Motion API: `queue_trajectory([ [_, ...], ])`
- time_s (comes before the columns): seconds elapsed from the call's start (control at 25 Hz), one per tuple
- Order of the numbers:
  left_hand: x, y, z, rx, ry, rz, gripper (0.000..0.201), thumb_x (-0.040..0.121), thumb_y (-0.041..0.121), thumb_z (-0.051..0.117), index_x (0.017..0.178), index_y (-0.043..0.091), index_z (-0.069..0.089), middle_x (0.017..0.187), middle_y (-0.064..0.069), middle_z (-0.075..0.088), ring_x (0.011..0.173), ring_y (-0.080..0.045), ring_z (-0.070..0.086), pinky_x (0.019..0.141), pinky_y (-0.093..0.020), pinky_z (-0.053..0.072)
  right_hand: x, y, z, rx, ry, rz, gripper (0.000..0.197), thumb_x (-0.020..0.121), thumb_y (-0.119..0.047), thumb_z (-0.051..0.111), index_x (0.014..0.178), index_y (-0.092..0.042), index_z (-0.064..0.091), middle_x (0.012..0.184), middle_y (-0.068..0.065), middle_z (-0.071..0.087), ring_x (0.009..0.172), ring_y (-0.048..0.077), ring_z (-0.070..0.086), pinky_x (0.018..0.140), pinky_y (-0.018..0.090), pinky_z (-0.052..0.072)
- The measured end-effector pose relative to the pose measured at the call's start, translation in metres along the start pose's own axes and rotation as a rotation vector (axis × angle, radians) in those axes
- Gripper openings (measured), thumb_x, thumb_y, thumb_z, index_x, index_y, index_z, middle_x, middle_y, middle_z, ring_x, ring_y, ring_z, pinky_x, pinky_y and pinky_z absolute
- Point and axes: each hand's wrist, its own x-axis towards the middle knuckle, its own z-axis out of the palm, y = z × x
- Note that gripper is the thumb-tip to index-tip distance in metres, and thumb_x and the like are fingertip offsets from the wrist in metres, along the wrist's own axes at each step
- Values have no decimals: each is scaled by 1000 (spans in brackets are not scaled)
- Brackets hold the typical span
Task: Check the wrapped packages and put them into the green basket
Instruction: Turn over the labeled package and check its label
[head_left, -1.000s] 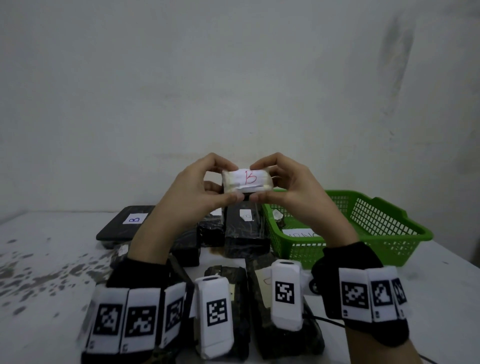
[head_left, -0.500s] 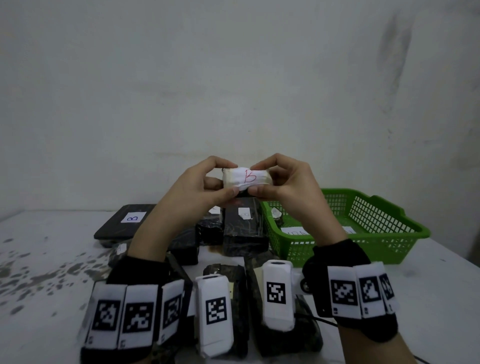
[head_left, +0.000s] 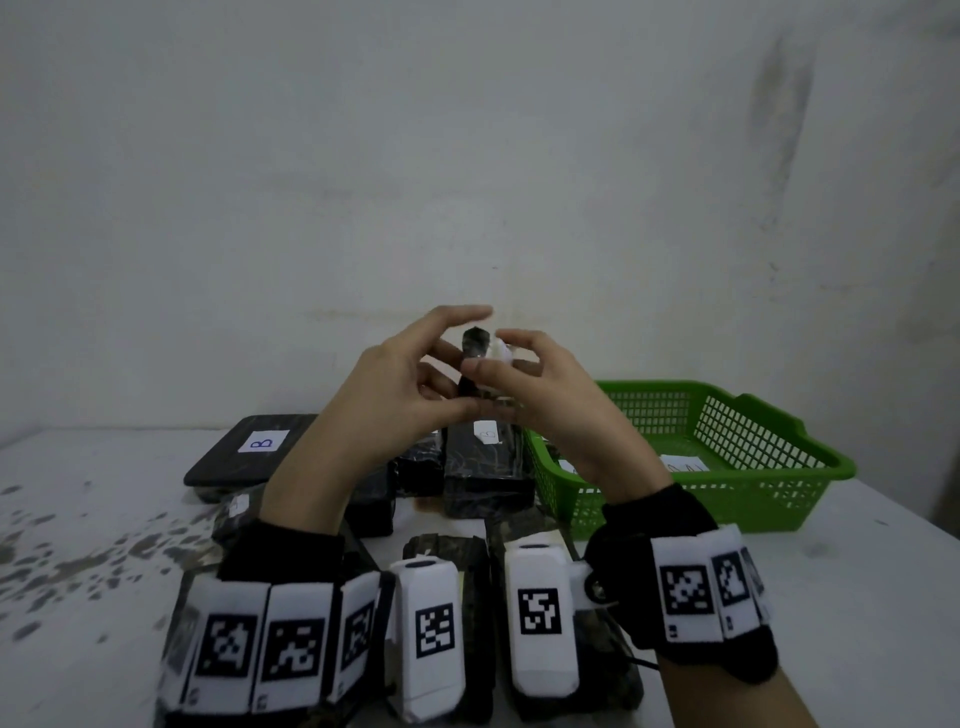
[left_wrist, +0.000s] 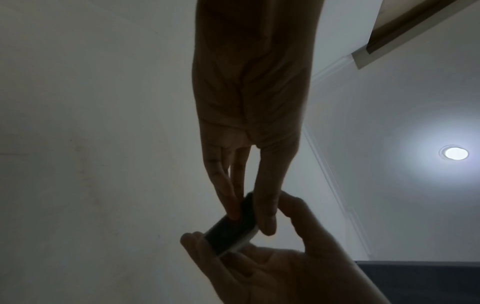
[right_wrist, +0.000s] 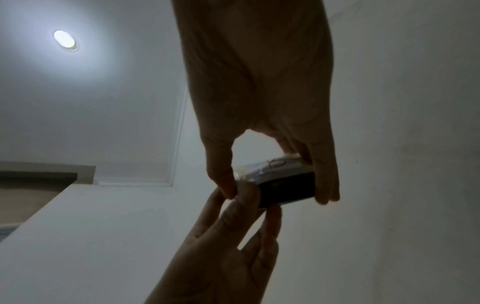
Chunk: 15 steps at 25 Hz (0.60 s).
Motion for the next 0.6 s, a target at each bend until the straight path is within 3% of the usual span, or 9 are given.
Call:
queue_trajectory([
  [0.12, 1, -2, 1, -78, 7, -6, 68, 71, 8, 75, 119, 41, 41, 98, 7, 64, 78, -4, 64, 69, -19, 52, -1, -4, -3, 221, 16, -6, 12, 86, -12, 60, 91, -2, 62, 89, 9, 66, 91, 23, 65, 88, 37, 55],
  [0.2, 1, -3, 0, -91, 10, 12, 55, 73, 8, 73, 113, 35, 47, 99, 8, 65, 84, -3, 64, 72, -20, 52, -2, -8, -3, 314, 22, -6, 12, 88, -11, 56, 83, -3, 63, 90, 15, 65, 89, 27, 64, 80, 34, 57],
  [0.32, 3, -4, 0, -50, -6, 52, 39, 77, 8, 71, 101, 34, 55, 101, 11, 65, 94, -3, 63, 80, -25, 53, -4, -10, -2, 391, 4, 25, 16, 88, -11, 53, 90, 2, 62, 98, 25, 62, 84, 29, 66, 70, 30, 59],
  [0.4, 3, -6, -1, -17, 11, 75, 37, 77, 12, 72, 96, 38, 54, 107, 14, 62, 102, 0, 58, 83, -23, 48, -4, -11, -1, 432, -46, 61, 24, 89, -15, 52, 100, 5, 59, 101, 26, 63, 82, 28, 66, 73, 32, 59],
  [0.52, 3, -9, -2, 7, 40, 88, 36, 69, 30, 75, 93, 44, 52, 112, 18, 59, 116, -1, 51, 94, -23, 42, -5, -12, 0, 528, -136, 135, 44, 88, -23, 48, 118, 9, 52, 108, 27, 62, 83, 25, 65, 78, 33, 58],
  [0.6, 3, -11, -3, -26, 33, 101, 33, 63, 41, 72, 90, 44, 54, 106, 15, 62, 112, -4, 56, 98, -26, 42, -5, -13, 1, 548, -164, 158, 46, 90, -25, 38, 119, 9, 52, 110, 24, 59, 87, 25, 62, 79, 33, 56],
])
